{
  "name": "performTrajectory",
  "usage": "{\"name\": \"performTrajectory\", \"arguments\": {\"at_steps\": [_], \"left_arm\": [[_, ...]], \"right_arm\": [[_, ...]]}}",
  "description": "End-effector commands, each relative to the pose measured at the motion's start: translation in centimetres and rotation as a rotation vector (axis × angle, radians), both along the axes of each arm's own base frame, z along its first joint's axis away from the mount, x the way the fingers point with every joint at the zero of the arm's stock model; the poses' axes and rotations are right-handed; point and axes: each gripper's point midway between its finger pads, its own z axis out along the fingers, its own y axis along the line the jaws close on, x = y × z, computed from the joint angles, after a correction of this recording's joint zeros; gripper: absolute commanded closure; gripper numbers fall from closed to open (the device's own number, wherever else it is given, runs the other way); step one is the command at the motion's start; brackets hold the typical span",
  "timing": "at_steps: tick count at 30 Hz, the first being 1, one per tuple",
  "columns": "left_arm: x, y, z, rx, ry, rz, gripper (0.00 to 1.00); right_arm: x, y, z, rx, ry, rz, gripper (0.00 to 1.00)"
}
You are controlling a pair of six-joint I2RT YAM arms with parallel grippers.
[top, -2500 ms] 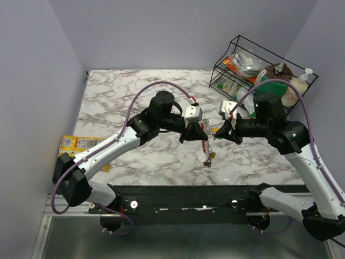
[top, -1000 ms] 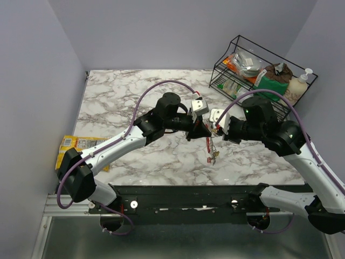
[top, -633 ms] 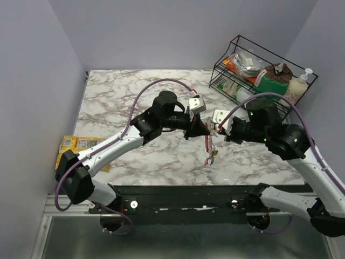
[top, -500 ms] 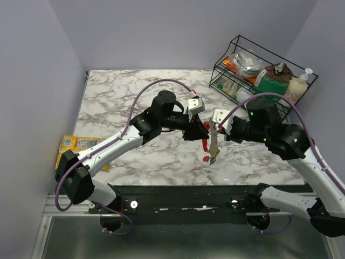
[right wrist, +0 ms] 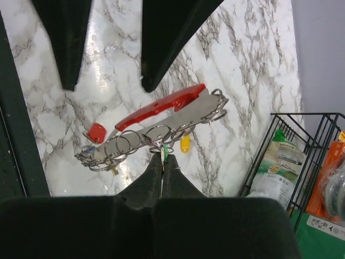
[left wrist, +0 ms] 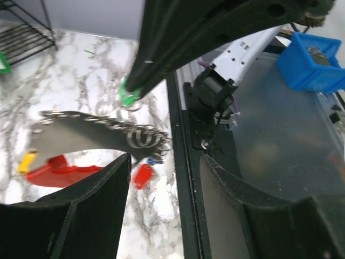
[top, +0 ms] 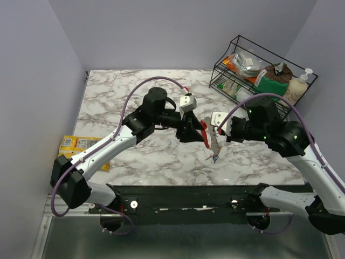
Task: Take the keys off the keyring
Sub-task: Remove the key from the keyring.
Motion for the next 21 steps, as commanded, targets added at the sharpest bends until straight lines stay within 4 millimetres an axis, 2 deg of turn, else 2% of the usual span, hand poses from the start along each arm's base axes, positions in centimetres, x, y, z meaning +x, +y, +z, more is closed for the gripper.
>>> {"name": "performTrajectory", "arguments": {"at_steps": [1, 2, 5, 9, 15, 21], "left_arm": [[2.1, 1.0, 1.3, -0.010, -0.053, 0.117, 0.37], [2.5, 1.1, 1.2, -0.006, -0.054, 0.135, 0.37], [3.1, 1.3, 1.2, -0.007, -0.061, 0.159, 0.37], [3.4, 1.6, 2.0, -0.004, -0.095, 0.170, 0.35], [5.0, 2.6, 3.3, -0.008, -0.150, 0.229, 0.33], [6.5, 2.9, 2.3, 0.028, -0.196, 0.265, 0.24]], "right_arm": [[-1.9, 0.1, 1.1, -0.018, -0.001, 0.123, 0.99], [-2.4, 0.3, 1.5, -0.010, 0.004, 0.153, 0.99], [-3.3, 0.4, 1.0, -0.041, 0.029, 0.216, 0.99], [-4.0, 0.6, 0.9, -0.062, 0.043, 0.276, 0.99], [-4.9, 1.4, -0.4, -0.124, 0.089, 0.352, 0.99], [-5.8, 2.6, -1.3, -0.167, 0.124, 0.424, 0.99]]}}
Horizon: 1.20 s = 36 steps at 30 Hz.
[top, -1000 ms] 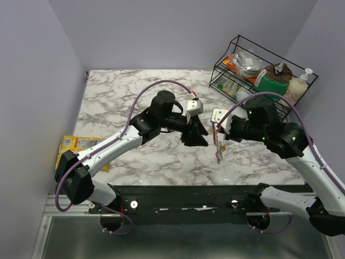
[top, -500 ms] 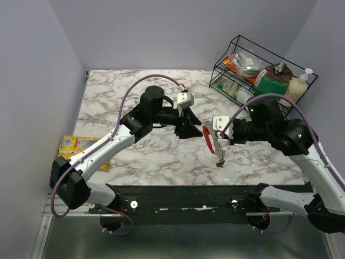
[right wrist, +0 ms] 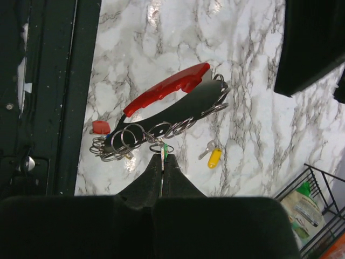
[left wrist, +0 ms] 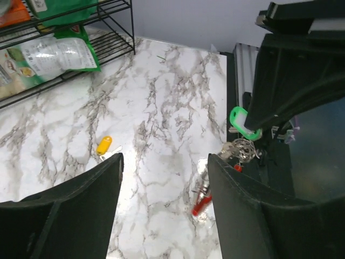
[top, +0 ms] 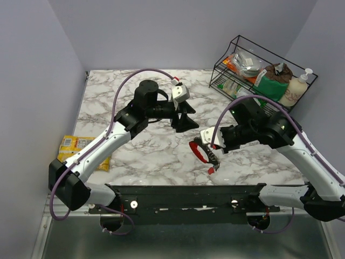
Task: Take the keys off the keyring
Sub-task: Remove the key from the keyring.
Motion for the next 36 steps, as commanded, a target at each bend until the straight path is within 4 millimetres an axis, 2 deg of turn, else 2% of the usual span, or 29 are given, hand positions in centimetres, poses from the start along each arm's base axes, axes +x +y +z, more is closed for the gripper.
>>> {"name": "performTrajectory", "arguments": {"at_steps": [1, 9, 12, 16, 20, 25, 28, 36], "left_arm": [[1.2, 0.5, 0.4, 0.029, -0.074, 0.048, 0.24], [3.0, -1.1, -2.7, 0.090, -0.001, 0.033, 0.21], [2.4, -1.9, -4.0, 0.093, 0.063, -0.034, 0.21], [0.2, -2.6, -4.5, 0.048, 0.151, -0.175, 0.22], [-3.1, -2.6, -3.7, -0.001, 0.175, -0.326, 0.24], [-6.4, -2.7, -2.8, -0.055, 0.160, -0.422, 0.24], [-7.3, -2.9, -2.9, -0.060, 0.152, -0.435, 0.24], [-7.6, -3.2, -3.3, -0.077, 0.161, -0.433, 0.26]], "right_arm": [[-1.4, 0.9, 0.6, -0.003, 0.015, 0.088, 0.99], [-2.6, 1.8, 0.6, -0.009, 0.027, 0.147, 0.99], [-2.6, 1.9, 0.8, -0.006, 0.017, 0.150, 0.99], [-2.1, 1.8, 0.8, -0.009, -0.009, 0.135, 0.99], [-1.5, 1.5, 0.5, -0.024, -0.038, 0.110, 0.99], [-1.1, 1.4, 0.5, -0.029, -0.048, 0.098, 0.99], [-1.3, 1.6, 1.0, -0.013, -0.043, 0.105, 0.99], [-1.7, 2.0, 1.5, 0.008, -0.028, 0.115, 0.99]]}}
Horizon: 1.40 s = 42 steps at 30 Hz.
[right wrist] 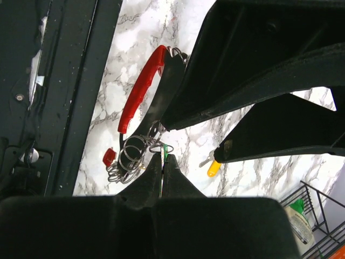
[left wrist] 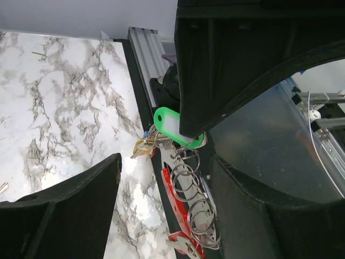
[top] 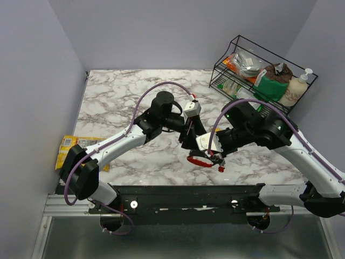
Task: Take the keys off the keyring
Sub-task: Remove the key from the keyring.
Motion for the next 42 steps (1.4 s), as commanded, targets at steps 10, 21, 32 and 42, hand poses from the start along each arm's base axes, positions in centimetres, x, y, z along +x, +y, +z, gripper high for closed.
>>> {"name": "performTrajectory", "arguments": {"at_steps": [10, 21, 32, 42], "left_arm": [[-1.3, -0.6, 0.5, -0.032, -0.010, -0.041, 0.31], [-3.4, -0.5, 1.7, -0.062, 0.015, -0.135, 0.39], [-4.7, -0.2, 1.7, -0.063, 0.025, -0.185, 0.45], [-3.8, 0.8, 4.0, -0.100, 0.002, -0.162, 0.40]], "right_arm": [[-1.1, 1.1, 2.8, 0.092, 0.007, 0.047, 0.99], [-0.3, 1.2, 3.6, 0.116, -0.038, 0.024, 0.99], [0.1, 1.4, 4.6, 0.138, -0.064, 0.014, 0.99], [-0.3, 0.4, 3.4, 0.107, -0.066, 0.010, 0.99]]}}
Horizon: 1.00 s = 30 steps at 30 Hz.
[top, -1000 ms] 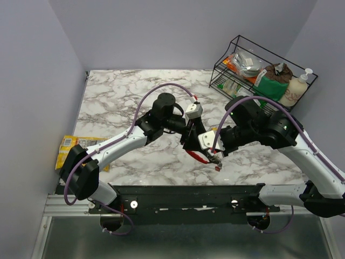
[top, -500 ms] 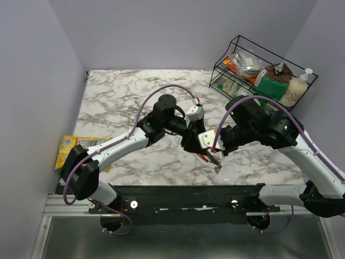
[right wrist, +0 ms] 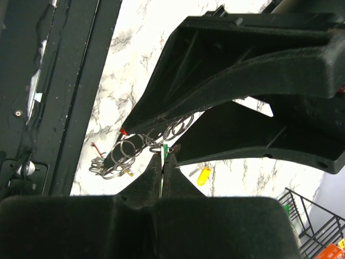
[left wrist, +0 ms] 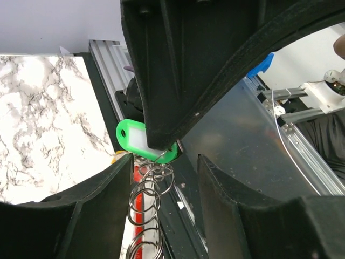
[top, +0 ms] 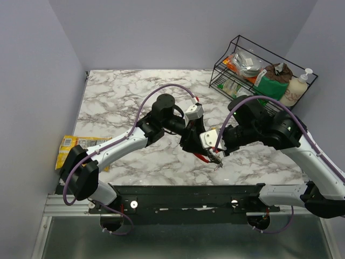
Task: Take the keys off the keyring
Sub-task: Remove the key from the keyring.
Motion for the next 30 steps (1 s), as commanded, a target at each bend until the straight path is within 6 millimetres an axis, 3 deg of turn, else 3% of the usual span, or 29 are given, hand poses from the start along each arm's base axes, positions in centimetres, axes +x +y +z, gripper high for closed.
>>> {"name": "performTrajectory", "arguments": {"at_steps": [1, 6, 11, 20, 24, 30], "left_arm": [[-0.3, 1.3, 2.5, -0.054, -0.030, -0.021, 0.40], [-0.5, 1.5, 3.1, -0.071, 0.002, -0.036, 0.39], [0.6, 1.3, 3.7, -0.092, 0.020, 0.007, 0.39], [3.3, 0.0, 0.2, 0.004, -0.015, 0.108, 0.42], [2.9, -0.4, -0.8, 0.028, 0.007, 0.085, 0.43], [1.2, -0.8, -0.1, 0.017, 0.014, 0.008, 0.43]], "right_arm": [[-0.1, -0.4, 0.6, 0.022, -0.047, 0.002, 0.99], [-0.3, -0.5, 0.6, 0.023, -0.042, 0.009, 0.99], [-0.5, -0.6, 0.5, 0.022, -0.036, 0.015, 0.99], [-1.2, -0.4, 1.5, 0.049, -0.027, 0.042, 0.99], [-1.6, -0.3, 1.9, 0.063, -0.018, 0.057, 0.99], [-1.2, -0.6, 1.7, 0.057, -0.039, 0.039, 0.99]]}}
